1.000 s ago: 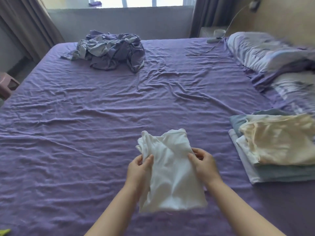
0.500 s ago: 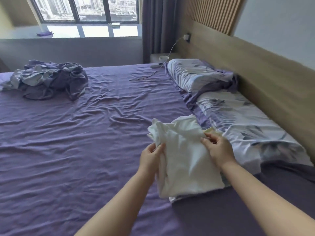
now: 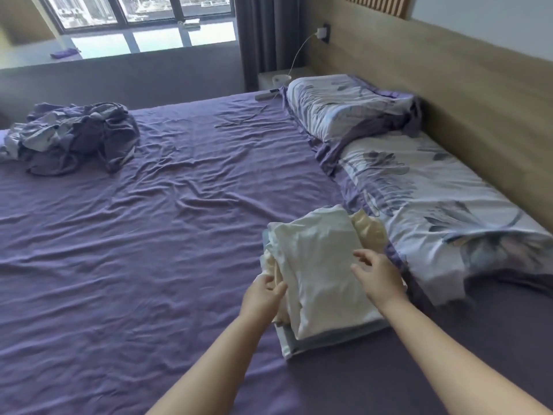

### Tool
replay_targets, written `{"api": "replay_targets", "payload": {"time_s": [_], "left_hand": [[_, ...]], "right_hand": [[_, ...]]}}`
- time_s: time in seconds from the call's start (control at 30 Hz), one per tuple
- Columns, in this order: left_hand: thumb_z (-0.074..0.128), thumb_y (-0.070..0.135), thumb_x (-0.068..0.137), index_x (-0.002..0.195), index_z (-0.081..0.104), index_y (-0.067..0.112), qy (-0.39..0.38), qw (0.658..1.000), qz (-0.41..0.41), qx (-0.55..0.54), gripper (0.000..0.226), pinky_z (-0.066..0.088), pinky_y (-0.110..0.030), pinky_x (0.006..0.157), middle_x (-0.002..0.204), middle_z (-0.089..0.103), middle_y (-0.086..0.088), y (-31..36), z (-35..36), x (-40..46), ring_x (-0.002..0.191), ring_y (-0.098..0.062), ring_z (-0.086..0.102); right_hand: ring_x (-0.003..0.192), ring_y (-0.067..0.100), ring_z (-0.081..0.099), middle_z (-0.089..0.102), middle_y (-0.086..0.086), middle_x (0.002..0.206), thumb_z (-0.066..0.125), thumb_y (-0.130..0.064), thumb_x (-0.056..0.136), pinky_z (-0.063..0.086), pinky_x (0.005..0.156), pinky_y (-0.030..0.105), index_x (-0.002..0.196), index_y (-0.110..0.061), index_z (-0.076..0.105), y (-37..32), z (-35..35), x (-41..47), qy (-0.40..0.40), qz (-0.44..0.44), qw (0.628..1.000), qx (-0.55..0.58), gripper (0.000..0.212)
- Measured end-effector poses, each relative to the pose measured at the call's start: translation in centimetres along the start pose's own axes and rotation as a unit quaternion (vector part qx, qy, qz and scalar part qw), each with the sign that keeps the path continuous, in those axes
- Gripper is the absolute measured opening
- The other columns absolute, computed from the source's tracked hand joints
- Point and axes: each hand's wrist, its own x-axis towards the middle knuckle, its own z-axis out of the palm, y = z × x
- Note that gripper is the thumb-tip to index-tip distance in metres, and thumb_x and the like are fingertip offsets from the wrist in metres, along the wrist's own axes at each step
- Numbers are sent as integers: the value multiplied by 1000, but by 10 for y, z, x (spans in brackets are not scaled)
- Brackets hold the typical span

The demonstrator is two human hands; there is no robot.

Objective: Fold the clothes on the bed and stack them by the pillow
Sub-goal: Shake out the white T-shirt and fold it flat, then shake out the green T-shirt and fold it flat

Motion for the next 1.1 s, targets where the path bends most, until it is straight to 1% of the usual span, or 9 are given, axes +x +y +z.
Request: {"api": "replay_targets", "payload": {"time_s": [0.07,0.13,0.2,0.27,0.37,0.53,0.7,0.8,1.1], "left_hand": [[58,30,89,120,59,11,5,999,-6,33,37,50,-42,92,114,65,-11,-11,-7,-10,107,-29,61],[57,28,89,98,67,15,-7,999,-4,49,19,51,-39,82,94,69,-10,-20,-13,-23,90,-26,66],[56,26,88,81,65,17,-24,998,1,60,15,52,-40,73,76,66,-8,-28,-18,-38,75,-23,64],[55,29,89,90,67,15,-35,994,11,101,18,51,-34,72,83,70,-9,-39,-26,-55,80,-24,66],[54,34,89,102,66,20,-34,978,27,202,23,48,-26,76,101,70,0,-57,-42,-80,94,-18,64],[49,38,92,108,63,21,-31,945,49,323,28,45,-28,82,114,65,0,-104,-82,-132,108,-19,58],[47,40,92,112,62,23,-26,943,-21,332,30,44,-29,90,122,61,-1,-176,-147,-210,116,-20,55],[47,41,91,112,62,25,-2,945,-54,322,31,44,-28,91,123,61,1,-219,-197,-270,115,-19,55],[44,42,93,115,59,22,87,941,-91,315,33,43,-34,95,126,57,-4,-366,-365,-469,118,-24,53]], "right_hand": [[109,26,57,64,9,114,61,-10,86,39,91,28,115,-10,63,1,11,-15,-30,-36,998,-32,28],[109,26,55,64,7,113,60,-11,87,38,92,30,114,-11,64,-2,21,-34,-55,-76,993,-67,28],[107,27,56,65,7,112,61,-10,85,41,93,33,112,-11,65,-9,31,-56,-69,-109,988,-80,27],[107,26,55,64,4,113,60,-11,85,41,94,33,112,-13,64,-19,40,-80,-86,-133,983,-94,27],[110,19,52,61,-5,116,56,-21,87,38,92,30,116,-22,61,-34,57,-119,-110,-175,967,-152,30],[119,9,44,50,-15,125,45,-36,91,34,94,25,121,-33,52,-56,89,-186,-171,-193,936,-240,31],[122,9,43,49,-15,129,41,-42,92,34,97,26,125,-35,48,-82,130,-278,-254,-215,900,-283,35],[123,8,43,48,-15,130,40,-46,91,33,98,26,126,-38,47,-111,157,-345,-296,-251,873,-296,36],[120,14,48,56,-8,123,41,-44,90,36,93,28,120,-33,52,-227,251,-568,-362,-346,810,-305,34]]}}
